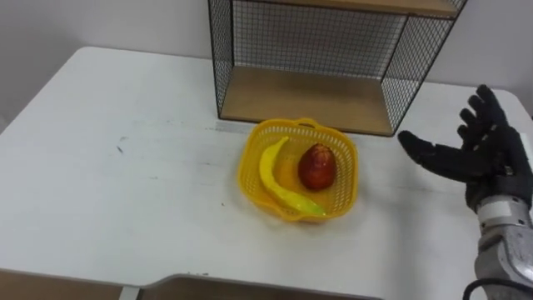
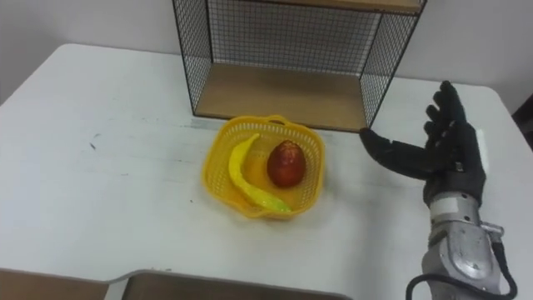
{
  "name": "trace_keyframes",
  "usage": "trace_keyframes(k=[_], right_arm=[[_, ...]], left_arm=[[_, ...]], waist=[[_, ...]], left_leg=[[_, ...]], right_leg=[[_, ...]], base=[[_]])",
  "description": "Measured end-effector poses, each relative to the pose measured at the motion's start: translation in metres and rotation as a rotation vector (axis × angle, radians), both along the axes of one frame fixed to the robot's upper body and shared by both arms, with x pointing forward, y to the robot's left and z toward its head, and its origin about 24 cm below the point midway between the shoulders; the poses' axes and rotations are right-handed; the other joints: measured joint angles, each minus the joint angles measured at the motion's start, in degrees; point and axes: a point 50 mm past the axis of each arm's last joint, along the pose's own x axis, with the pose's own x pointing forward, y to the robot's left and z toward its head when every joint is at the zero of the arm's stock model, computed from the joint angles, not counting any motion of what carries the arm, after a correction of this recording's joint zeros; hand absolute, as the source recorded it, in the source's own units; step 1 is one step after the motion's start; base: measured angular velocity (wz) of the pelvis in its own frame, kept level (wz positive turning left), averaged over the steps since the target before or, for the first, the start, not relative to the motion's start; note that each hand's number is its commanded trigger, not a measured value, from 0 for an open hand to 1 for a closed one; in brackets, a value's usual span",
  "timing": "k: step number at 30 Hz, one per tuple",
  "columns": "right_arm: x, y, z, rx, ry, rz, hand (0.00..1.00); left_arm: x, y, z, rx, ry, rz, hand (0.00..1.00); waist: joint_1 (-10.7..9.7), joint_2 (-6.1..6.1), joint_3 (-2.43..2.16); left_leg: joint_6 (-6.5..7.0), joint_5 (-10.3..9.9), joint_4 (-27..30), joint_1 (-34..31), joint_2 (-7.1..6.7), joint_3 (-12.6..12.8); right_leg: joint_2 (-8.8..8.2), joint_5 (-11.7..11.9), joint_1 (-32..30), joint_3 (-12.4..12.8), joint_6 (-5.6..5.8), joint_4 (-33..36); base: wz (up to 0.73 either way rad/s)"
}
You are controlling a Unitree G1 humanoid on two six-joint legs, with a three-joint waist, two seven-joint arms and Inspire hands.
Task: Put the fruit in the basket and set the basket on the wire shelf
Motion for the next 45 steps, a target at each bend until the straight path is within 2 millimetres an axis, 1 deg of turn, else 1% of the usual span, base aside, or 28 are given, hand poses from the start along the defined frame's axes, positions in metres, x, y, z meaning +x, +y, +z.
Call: trace_keyframes(k=[1,2,3,4,5,6,8,9,11,12,13,14,17,19,21,23,26,28,30,32,33,35,39,41,43,45], right_arm=[[-0.007,-0.004,0.000,-0.015,0.003,-0.033,0.00],[-0.014,-0.008,-0.002,-0.037,0.017,-0.065,0.00],[-0.017,-0.010,-0.004,-0.043,0.028,-0.078,0.00],[-0.024,-0.014,-0.007,-0.054,0.049,-0.105,0.00],[-0.029,-0.017,-0.009,-0.060,0.063,-0.132,0.00],[-0.032,-0.019,-0.010,-0.060,0.069,-0.147,0.00],[-0.039,-0.027,-0.010,-0.062,0.077,-0.193,0.00],[-0.040,-0.027,-0.010,-0.064,0.075,-0.199,0.00],[-0.040,-0.028,-0.009,-0.070,0.063,-0.205,0.00],[-0.041,-0.028,-0.009,-0.068,0.059,-0.206,0.00],[-0.041,-0.027,-0.010,-0.063,0.052,-0.204,0.00],[-0.041,-0.024,-0.011,-0.054,0.047,-0.196,0.00],[-0.040,-0.023,-0.012,-0.040,0.044,-0.171,0.00],[-0.040,-0.021,-0.012,-0.009,0.028,-0.167,0.00],[-0.039,-0.018,-0.011,-0.005,0.013,-0.155,0.00],[-0.037,-0.012,-0.012,0.004,-0.005,-0.120,0.00],[-0.034,-0.001,-0.016,0.029,-0.011,-0.070,0.00],[-0.031,0.007,-0.018,0.069,-0.014,-0.002,0.00],[-0.029,0.014,-0.020,0.092,-0.013,0.054,0.00],[-0.026,0.025,-0.024,0.111,-0.003,0.125,0.00],[-0.026,0.027,-0.025,0.115,-0.002,0.143,0.00],[-0.024,0.034,-0.026,0.142,-0.005,0.192,0.00],[-0.023,0.038,-0.026,0.209,-0.026,0.218,0.00],[-0.020,0.046,-0.029,0.266,-0.036,0.243,0.00],[-0.018,0.054,-0.031,0.299,-0.043,0.274,0.00],[-0.016,0.059,-0.034,0.323,-0.038,0.307,0.00]], left_arm=[[0.009,0.005,0.016,0.106,-0.001,-0.011,0.00],[0.020,0.008,0.031,0.207,-0.009,-0.024,0.00],[0.025,0.010,0.040,0.253,-0.019,-0.031,0.00],[0.032,0.013,0.057,0.350,-0.029,-0.041,0.00],[0.039,0.015,0.073,0.446,-0.034,-0.043,0.00],[0.042,0.015,0.081,0.489,-0.044,-0.043,0.00],[0.053,0.014,0.111,0.641,-0.115,-0.038,0.00],[0.055,0.013,0.118,0.673,-0.126,-0.036,0.00],[0.063,0.009,0.141,0.792,-0.171,-0.038,0.00],[0.066,0.007,0.146,0.823,-0.180,-0.044,0.00],[0.071,0.005,0.156,0.879,-0.195,-0.057,0.00],[0.073,0.002,0.162,0.921,-0.213,-0.069,0.00],[0.078,-0.005,0.174,0.972,-0.260,-0.096,0.00],[0.083,-0.011,0.178,0.977,-0.303,-0.137,0.00],[0.091,-0.019,0.177,0.966,-0.337,-0.205,0.00],[0.102,-0.029,0.174,0.935,-0.369,-0.324,0.00],[0.113,-0.040,0.173,0.903,-0.415,-0.443,0.00],[0.124,-0.056,0.174,0.851,-0.508,-0.557,0.00],[0.132,-0.067,0.170,0.806,-0.548,-0.656,0.00],[0.141,-0.081,0.166,0.727,-0.611,-0.764,0.00],[0.143,-0.084,0.166,0.704,-0.634,-0.789,0.00],[0.154,-0.097,0.161,0.619,-0.701,-0.888,0.00],[0.161,-0.113,0.151,0.475,-0.777,-1.003,0.00],[0.164,-0.124,0.137,0.356,-0.806,-1.071,0.00],[0.165,-0.131,0.127,0.263,-0.830,-1.097,0.00],[0.165,-0.138,0.122,0.196,-0.861,-1.111,0.00]], waist=[[0.06,0.36,-0.18],[-0.02,0.30,-0.32],[0.05,0.45,-0.24],[0.06,0.30,-0.33],[-0.06,0.32,-0.32],[-0.18,0.30,-0.31],[-0.14,0.33,-0.27],[-0.15,0.35,-0.25],[-0.48,0.29,-0.17],[-0.53,0.26,-0.13],[-0.55,0.21,-0.08],[-0.55,0.21,-0.02],[-0.72,0.50,0.16],[-0.62,0.63,0.20],[-0.60,0.94,0.35],[-0.91,1.26,0.55],[-1.83,1.30,0.67],[-2.22,1.07,0.78],[-2.64,0.79,0.93],[-3.37,0.09,0.98],[-3.46,-0.11,1.01],[-3.48,-0.59,0.85],[-3.50,-0.70,0.81],[-3.35,-0.48,0.83],[-3.46,-0.41,0.87],[-3.58,-0.40,0.88]], left_leg=[[0.00,0.00,-0.13,0.05,0.01,0.02],[0.01,0.01,-0.17,0.48,0.03,0.25],[0.01,0.01,-0.23,0.58,0.04,0.30],[0.01,0.01,-0.33,0.72,0.06,0.35],[0.01,0.01,-0.60,0.89,0.05,0.42],[0.01,0.01,-0.60,0.90,0.03,0.42],[0.02,0.01,-0.61,1.14,0.00,0.58],[0.02,0.01,-0.57,1.15,0.00,0.70],[0.03,-0.01,-0.51,1.01,0.00,0.59],[0.03,-0.01,-0.52,0.99,0.00,0.53],[0.03,-0.02,-0.54,0.95,0.01,0.42],[0.03,-0.02,-0.56,0.89,0.01,0.43],[0.03,-0.02,-0.44,0.64,-0.06,0.51],[0.03,-0.02,-0.46,0.64,-0.10,0.51],[0.04,-0.01,-0.45,0.78,-0.12,0.47],[0.04,-0.01,-0.38,0.85,-0.09,0.31],[0.04,-0.01,-0.37,0.67,-0.07,0.46],[0.04,0.00,-0.47,0.39,-0.08,0.73],[0.06,0.01,-0.42,0.23,-0.11,0.89],[0.06,0.01,-0.20,0.05,-0.09,1.34],[0.06,0.01,-0.05,-0.04,-0.07,1.63],[0.06,0.01,0.07,-0.05,-0.07,1.93],[0.05,0.01,-0.04,0.57,-0.07,2.32],[0.05,0.01,-0.14,0.89,0.01,2.40],[0.05,0.01,-0.12,0.85,0.07,2.48],[0.05,0.01,-0.03,0.81,0.15,3.04]], right_leg=[[0.04,0.00,-0.11,0.05,0.00,0.04],[0.09,0.00,-0.12,0.18,0.01,0.09],[0.12,-0.01,-0.09,0.18,0.02,0.09],[0.15,-0.03,-0.06,0.25,0.05,0.11],[0.15,-0.05,-0.07,0.33,0.08,0.08],[0.13,-0.05,-0.07,0.36,0.08,0.05],[0.14,-0.06,0.03,0.86,0.11,0.05],[0.17,-0.06,0.00,0.99,0.11,0.04],[0.19,-0.07,-0.05,0.83,0.12,-0.04],[0.19,-0.07,-0.06,0.88,0.12,-0.03],[0.21,-0.07,-0.06,0.86,0.12,-0.02],[0.24,-0.07,-0.13,0.87,0.12,-0.01],[0.19,-0.08,-0.51,0.94,0.12,0.06],[0.16,-0.08,-0.48,0.95,0.12,0.06],[0.14,-0.08,-0.32,0.86,0.12,0.03],[0.16,-0.08,-0.08,0.64,0.12,-0.02],[0.17,-0.08,-0.22,0.56,0.12,-0.01],[0.19,-0.08,-0.70,1.07,0.12,0.07],[0.19,-0.08,-0.83,1.39,0.12,0.07],[0.21,-0.08,-0.98,1.64,0.13,0.04],[0.22,-0.08,-1.07,1.75,0.13,0.04],[0.20,-0.07,-1.15,1.79,0.13,0.07],[0.25,-0.05,-1.15,2.68,0.15,0.07],[0.41,-0.04,-0.90,3.29,0.15,0.07],[0.52,0.00,-1.00,3.41,0.08,0.06],[0.56,0.02,-1.07,3.39,0.05,0.13]], base=[[-0.06],[-0.08],[-0.10],[-0.08],[-0.06],[-0.05],[-0.07],[-0.10],[-0.02],[0.05],[0.00],[0.00],[-0.01],[0.00],[0.02],[0.05],[0.02],[-0.08],[-0.03],[-0.05],[-0.10],[-0.08],[-0.10],[-0.09],[-0.04],[0.00]])
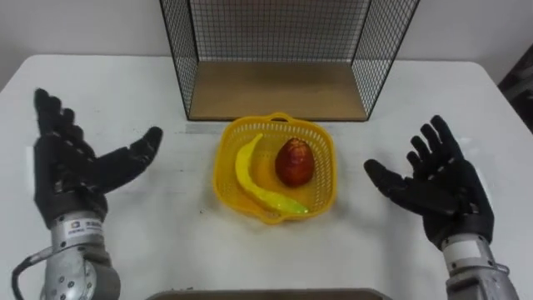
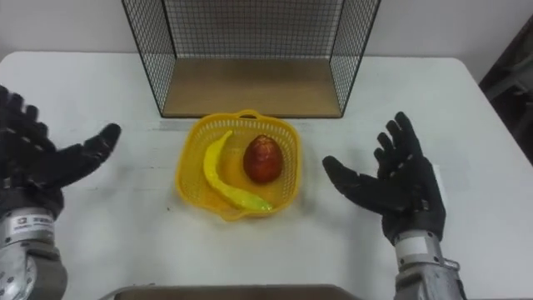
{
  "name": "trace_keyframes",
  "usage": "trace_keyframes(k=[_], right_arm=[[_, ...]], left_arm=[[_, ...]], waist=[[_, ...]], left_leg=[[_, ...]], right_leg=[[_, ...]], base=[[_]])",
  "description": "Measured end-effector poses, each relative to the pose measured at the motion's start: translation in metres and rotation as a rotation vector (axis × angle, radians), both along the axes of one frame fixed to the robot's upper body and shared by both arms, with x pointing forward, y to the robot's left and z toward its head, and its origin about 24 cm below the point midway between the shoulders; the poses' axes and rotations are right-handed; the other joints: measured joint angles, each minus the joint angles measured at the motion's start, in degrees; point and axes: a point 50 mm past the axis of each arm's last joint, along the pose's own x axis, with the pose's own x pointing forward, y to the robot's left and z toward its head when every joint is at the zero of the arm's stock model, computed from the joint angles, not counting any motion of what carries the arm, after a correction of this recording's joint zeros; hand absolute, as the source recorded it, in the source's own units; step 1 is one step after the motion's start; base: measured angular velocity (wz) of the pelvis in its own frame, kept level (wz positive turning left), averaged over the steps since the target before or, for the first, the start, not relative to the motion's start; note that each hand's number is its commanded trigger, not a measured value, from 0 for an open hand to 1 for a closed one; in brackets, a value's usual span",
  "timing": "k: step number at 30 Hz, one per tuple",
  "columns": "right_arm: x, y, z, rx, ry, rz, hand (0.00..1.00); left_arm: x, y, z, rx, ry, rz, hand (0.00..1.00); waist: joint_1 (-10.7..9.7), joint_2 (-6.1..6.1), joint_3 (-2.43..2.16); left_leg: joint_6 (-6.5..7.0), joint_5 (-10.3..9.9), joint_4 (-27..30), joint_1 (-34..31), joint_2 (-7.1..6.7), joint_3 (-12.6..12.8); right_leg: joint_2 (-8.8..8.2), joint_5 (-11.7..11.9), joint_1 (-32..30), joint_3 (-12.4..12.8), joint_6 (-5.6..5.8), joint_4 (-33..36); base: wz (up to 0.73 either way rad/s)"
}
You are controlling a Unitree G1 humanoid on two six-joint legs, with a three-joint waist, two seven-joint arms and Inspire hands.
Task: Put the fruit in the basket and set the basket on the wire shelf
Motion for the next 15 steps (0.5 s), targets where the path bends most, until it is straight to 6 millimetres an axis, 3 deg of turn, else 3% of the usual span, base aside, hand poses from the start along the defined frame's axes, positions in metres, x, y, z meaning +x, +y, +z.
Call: trace_keyframes(k=[8,15], right_arm=[[0.009,0.023,-0.009,0.094,0.000,0.130,0.00],[0.008,0.027,-0.023,0.160,0.047,0.147,0.00]], left_arm=[[0.001,-0.021,-0.017,-0.071,0.041,-0.150,0.00],[-0.002,-0.030,-0.034,-0.121,0.114,-0.199,0.00]], waist=[[-0.15,0.10,-0.03],[-0.96,-0.37,-0.02]], left_leg=[[0.00,0.00,0.00,-0.27,0.08,0.65],[0.00,0.00,0.08,-0.02,0.10,0.75]], right_leg=[[0.05,0.04,-0.87,0.11,-0.06,0.97],[0.06,0.06,-0.91,0.12,-0.09,1.15]], base=[[-0.02],[0.00]])
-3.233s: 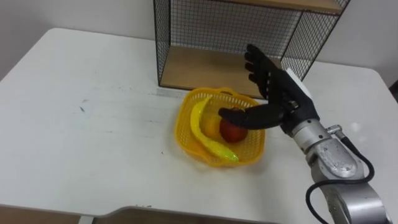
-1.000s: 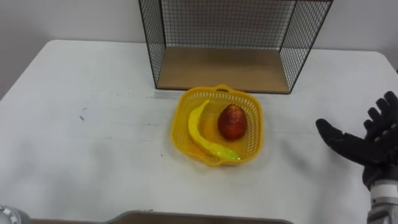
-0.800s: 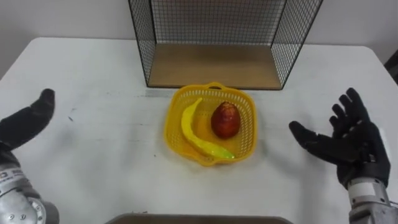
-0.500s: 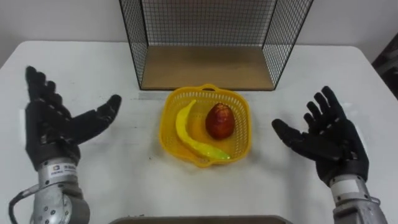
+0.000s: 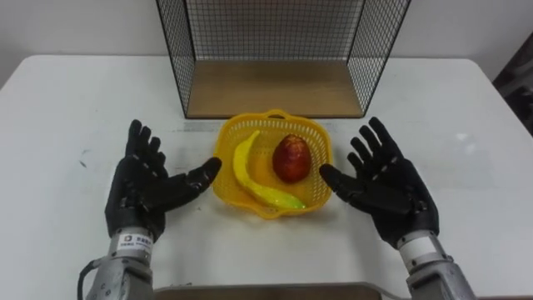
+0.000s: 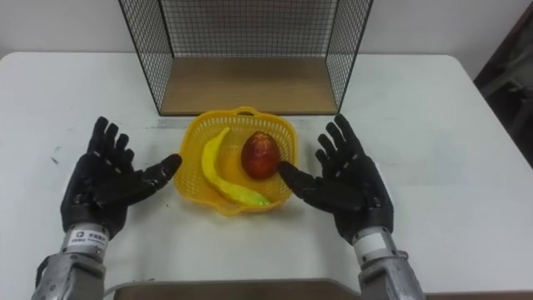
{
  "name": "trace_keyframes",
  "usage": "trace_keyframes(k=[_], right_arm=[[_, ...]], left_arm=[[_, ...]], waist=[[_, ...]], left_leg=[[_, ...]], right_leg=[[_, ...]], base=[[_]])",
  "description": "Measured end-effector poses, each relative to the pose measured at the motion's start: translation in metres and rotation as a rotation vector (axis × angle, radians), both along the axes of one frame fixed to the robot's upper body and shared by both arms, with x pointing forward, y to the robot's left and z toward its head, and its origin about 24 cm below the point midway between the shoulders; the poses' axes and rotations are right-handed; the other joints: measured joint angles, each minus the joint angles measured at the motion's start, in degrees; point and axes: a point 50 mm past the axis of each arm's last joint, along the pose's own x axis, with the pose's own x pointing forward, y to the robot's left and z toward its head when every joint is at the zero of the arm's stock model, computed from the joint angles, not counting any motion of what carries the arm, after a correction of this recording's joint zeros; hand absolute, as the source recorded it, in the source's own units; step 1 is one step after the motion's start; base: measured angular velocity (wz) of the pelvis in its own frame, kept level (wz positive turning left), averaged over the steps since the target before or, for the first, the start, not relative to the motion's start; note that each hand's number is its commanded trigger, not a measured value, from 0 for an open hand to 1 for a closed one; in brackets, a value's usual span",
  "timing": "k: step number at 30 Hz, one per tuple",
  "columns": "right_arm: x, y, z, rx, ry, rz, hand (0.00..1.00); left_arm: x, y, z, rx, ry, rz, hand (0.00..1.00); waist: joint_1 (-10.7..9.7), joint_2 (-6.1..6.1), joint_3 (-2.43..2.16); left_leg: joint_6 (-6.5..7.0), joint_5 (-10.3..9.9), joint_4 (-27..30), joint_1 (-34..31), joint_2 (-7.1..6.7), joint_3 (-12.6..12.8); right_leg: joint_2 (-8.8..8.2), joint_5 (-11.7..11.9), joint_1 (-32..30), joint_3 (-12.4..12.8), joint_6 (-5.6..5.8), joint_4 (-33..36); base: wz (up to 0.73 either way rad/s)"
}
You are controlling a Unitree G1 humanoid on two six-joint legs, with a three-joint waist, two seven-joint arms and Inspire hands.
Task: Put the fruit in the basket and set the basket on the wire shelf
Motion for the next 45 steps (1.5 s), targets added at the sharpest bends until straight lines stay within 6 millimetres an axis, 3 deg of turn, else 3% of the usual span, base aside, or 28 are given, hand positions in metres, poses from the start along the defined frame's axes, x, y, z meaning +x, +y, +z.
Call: trace_keyframes(k=[8,31,45], right_arm=[[0.000,0.008,-0.004,0.034,0.013,0.011,0.00],[0.002,0.025,-0.014,0.053,0.044,0.099,0.00],[0.006,0.039,-0.011,0.063,0.017,0.159,0.00]], left_arm=[[-0.002,-0.007,-0.004,-0.090,0.015,-0.035,0.00],[-0.005,-0.022,-0.014,-0.146,0.039,-0.148,0.00],[-0.009,-0.048,-0.014,-0.157,0.044,-0.257,0.00]], waist=[[-0.42,-0.60,-0.04],[-0.43,-0.23,0.12],[-1.42,-0.18,0.01]], left_leg=[[0.00,0.00,-0.01,-0.22,0.00,0.02],[0.00,0.00,-0.01,-0.37,0.02,-0.05],[0.00,0.00,0.15,-0.84,-0.01,0.12]], right_leg=[[-0.01,0.00,-0.04,0.06,0.00,0.08],[0.04,0.00,-0.01,-0.10,0.00,-0.03],[-0.02,0.00,-0.84,0.00,0.00,0.70]], base=[[0.00],[0.00],[0.00]])
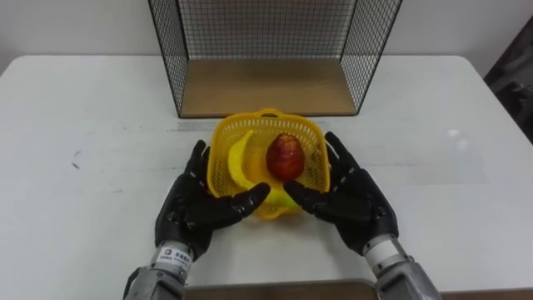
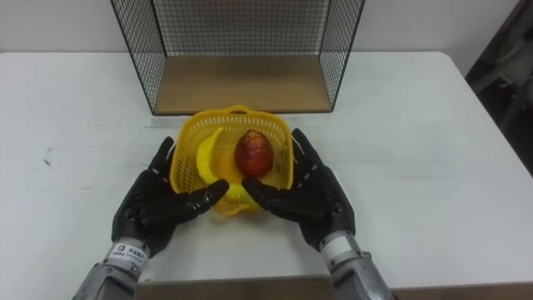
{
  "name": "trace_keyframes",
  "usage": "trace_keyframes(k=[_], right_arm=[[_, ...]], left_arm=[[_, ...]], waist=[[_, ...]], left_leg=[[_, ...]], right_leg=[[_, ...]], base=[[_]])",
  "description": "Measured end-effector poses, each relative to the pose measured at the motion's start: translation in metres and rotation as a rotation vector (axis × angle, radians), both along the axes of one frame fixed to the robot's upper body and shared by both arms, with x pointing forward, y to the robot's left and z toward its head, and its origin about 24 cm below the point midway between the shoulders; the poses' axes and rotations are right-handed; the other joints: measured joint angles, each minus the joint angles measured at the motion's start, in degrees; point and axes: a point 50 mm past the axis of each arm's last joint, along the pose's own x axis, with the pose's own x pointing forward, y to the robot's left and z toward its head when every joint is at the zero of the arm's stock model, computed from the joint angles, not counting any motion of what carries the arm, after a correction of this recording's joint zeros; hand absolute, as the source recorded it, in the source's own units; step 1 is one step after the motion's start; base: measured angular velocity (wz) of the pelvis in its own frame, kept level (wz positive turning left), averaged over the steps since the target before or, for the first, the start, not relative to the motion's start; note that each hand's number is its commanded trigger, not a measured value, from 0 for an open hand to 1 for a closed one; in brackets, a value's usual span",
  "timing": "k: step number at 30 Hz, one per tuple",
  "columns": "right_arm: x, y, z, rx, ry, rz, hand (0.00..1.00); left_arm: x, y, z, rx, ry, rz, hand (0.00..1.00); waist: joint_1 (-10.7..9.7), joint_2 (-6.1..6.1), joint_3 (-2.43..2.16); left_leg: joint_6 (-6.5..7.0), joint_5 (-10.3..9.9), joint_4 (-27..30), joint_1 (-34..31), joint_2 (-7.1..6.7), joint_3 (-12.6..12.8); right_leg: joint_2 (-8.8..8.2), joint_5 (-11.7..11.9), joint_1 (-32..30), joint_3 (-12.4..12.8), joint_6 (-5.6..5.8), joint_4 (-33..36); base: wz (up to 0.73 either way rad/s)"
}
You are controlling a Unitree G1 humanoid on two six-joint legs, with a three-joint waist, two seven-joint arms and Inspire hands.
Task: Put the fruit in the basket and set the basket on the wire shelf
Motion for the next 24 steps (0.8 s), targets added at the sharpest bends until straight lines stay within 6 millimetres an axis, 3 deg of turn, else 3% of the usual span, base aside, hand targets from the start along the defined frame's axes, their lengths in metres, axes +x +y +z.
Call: trace_keyframes(k=[8,24], right_arm=[[0.001,0.000,0.000,-0.021,-0.013,-0.002,0.00],[0.016,0.008,0.014,-0.075,-0.096,0.010,0.00]], left_arm=[[0.000,-0.002,0.001,0.000,-0.012,-0.007,0.00],[0.001,-0.004,0.003,0.000,-0.029,-0.010,0.00]], waist=[[-0.76,-0.71,0.63],[-0.82,-0.79,0.60]], left_leg=[[0.00,0.00,0.05,-0.14,0.02,0.57],[0.00,0.00,0.15,-0.34,0.05,0.60]], right_leg=[[0.08,0.00,-0.35,0.51,0.00,0.09],[0.08,0.01,-0.84,0.44,-0.01,0.12]], base=[[-0.03],[0.00]])
